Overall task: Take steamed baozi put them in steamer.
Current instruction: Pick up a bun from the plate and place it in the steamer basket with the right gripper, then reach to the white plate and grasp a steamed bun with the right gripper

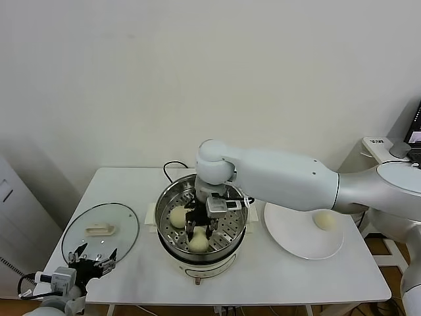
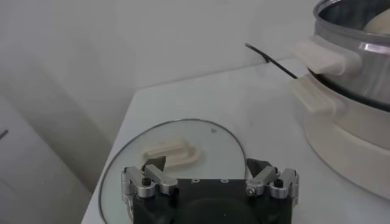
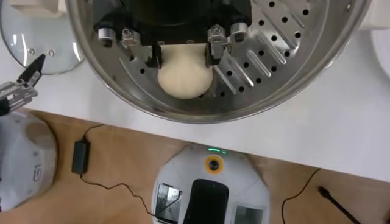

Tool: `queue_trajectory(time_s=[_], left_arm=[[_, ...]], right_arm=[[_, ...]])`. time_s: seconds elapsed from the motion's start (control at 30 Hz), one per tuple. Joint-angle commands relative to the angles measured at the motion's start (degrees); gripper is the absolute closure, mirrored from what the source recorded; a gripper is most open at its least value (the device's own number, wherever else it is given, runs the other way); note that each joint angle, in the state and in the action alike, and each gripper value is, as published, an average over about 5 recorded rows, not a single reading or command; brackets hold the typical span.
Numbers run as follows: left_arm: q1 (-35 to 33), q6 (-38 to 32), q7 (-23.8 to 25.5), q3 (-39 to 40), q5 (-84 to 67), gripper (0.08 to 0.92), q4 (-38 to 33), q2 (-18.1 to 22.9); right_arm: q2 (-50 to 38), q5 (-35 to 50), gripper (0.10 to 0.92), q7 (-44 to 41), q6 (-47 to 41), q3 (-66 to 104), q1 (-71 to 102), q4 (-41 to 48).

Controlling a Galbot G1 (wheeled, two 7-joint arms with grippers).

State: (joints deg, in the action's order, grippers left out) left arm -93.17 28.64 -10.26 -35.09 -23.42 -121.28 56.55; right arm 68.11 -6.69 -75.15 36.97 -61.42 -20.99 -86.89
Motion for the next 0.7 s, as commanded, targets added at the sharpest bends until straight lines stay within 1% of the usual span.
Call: queue_trajectory(time_s=[0.03, 0.23, 0.33, 0.47, 0.7], left_arm=[[0.0, 0.0, 0.0, 0.0, 0.0, 0.177, 0.0, 0.0], [0.1, 0.0, 0.0, 0.1, 0.0, 0.177, -0.1, 0.2], [0.1, 0.0, 0.0, 0.0, 0.0, 0.177, -0.2, 0.2], [0.1, 0.1, 0.0, -0.2, 0.0, 0.177, -0.4, 0.1], [0.1, 0.1, 0.0, -0.3, 0.0, 0.177, -0.8, 0.2]], right_arm=[[0.2, -2.0, 0.424, 0.1, -0.1, 0.4, 1.1, -0.3], [-0.8, -1.0, 0.258, -0.2, -0.6, 1.7, -0.7, 0.4], [-2.2, 0.4, 0.213, -0.3, -1.7, 3.7, -2.9, 2.7], [-5.1, 4.2, 0.203, -0.9, -5.8, 5.5, -7.2, 9.0], [-11.5, 8.0, 0.203, -3.2, -12.0, 7.1, -11.0, 21.4]])
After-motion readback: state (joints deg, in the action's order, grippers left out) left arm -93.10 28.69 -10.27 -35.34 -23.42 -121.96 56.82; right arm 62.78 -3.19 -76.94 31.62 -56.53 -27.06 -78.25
